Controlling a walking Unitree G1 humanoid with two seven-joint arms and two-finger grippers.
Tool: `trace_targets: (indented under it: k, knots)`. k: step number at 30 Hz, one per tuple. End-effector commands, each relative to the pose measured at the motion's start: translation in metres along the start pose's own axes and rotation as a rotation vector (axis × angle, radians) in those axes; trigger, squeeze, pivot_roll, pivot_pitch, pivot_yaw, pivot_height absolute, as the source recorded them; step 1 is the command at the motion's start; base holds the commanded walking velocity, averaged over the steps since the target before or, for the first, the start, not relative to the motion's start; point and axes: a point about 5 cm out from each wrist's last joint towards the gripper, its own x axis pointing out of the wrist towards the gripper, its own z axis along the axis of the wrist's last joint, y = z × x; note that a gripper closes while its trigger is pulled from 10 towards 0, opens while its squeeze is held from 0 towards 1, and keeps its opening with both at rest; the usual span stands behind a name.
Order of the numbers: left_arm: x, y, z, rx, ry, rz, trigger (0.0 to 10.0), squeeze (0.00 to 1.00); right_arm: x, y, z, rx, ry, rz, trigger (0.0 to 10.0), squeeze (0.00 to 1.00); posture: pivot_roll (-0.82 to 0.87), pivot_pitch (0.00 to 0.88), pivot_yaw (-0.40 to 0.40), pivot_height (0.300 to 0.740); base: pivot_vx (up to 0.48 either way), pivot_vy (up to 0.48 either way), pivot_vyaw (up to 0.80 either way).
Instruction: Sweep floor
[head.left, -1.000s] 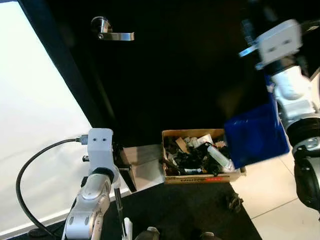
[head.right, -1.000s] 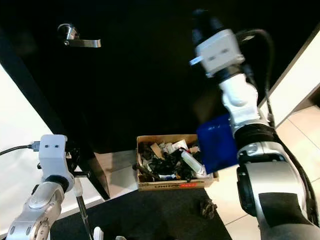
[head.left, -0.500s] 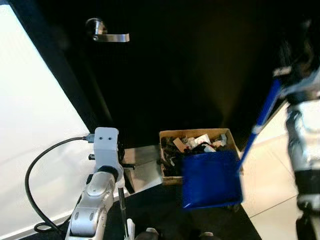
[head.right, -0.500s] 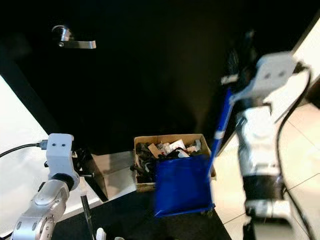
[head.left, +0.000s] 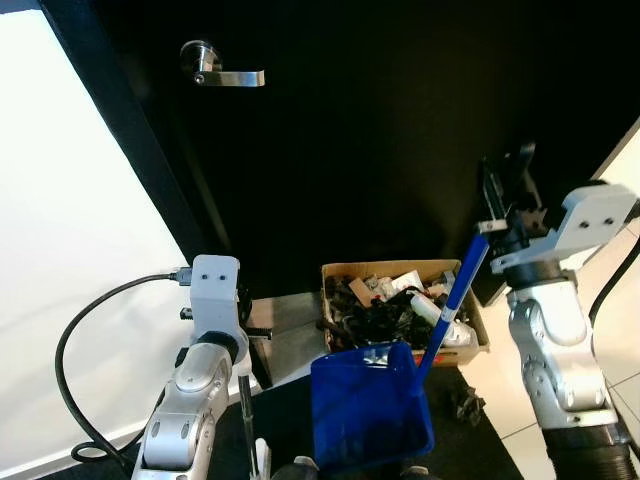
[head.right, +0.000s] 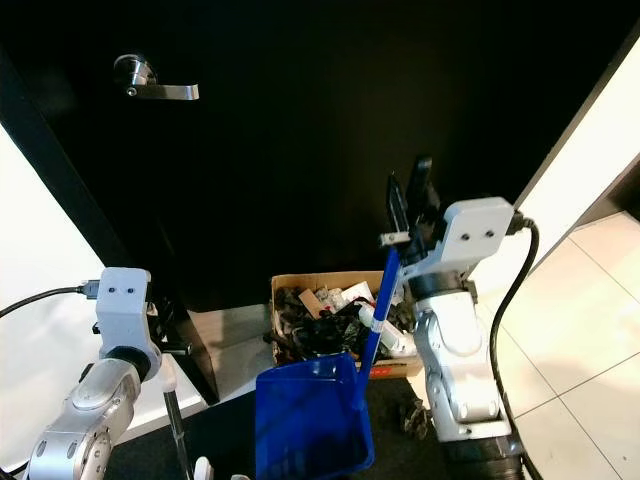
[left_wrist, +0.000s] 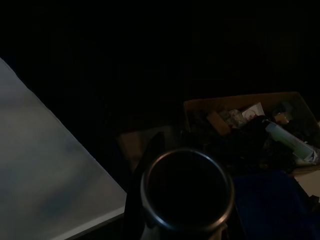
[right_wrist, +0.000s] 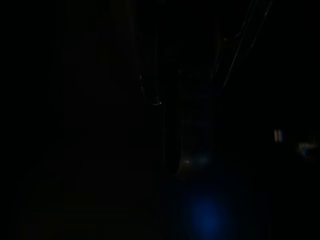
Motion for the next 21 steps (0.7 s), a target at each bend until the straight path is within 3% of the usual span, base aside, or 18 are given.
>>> trace_targets:
  k: [1,5,9,16,21]
  knots:
    - [-0.001,0.000,-0.002,0.004,0.003,0.004,10.0,0.00,-0.004,0.002,-0.005,0.003,0.015,0.002,10.0,0.00,0.07,0.170,0.028,0.740,0.000,0.000,0.00]
    - [0.000,-0.002,-0.002,0.003,0.001,-0.002,10.0,0.00,-0.019,0.009,-0.026,-0.006,0.076,-0.002,10.0,0.00,0.07,0.169,0.031,0.740,0.000,0.000,0.00]
    - [0.001,-0.002,-0.003,0.006,0.003,-0.006,10.0,0.00,-0.040,0.020,-0.061,0.078,0.226,-0.062,10.0,0.00,0.08,0.168,0.034,0.740,0.000,0.000,0.00]
    - [0.001,-0.001,-0.006,0.006,0.013,-0.001,10.0,0.00,-0.050,0.022,-0.089,0.031,0.344,-0.070,10.0,0.00,0.08,0.165,0.035,0.740,0.000,0.000,0.00]
    - [0.001,-0.001,-0.008,0.003,0.016,0.005,10.0,0.00,-0.064,0.025,-0.109,0.002,0.497,0.017,10.0,0.00,0.08,0.160,0.022,0.740,0.000,0.000,0.00]
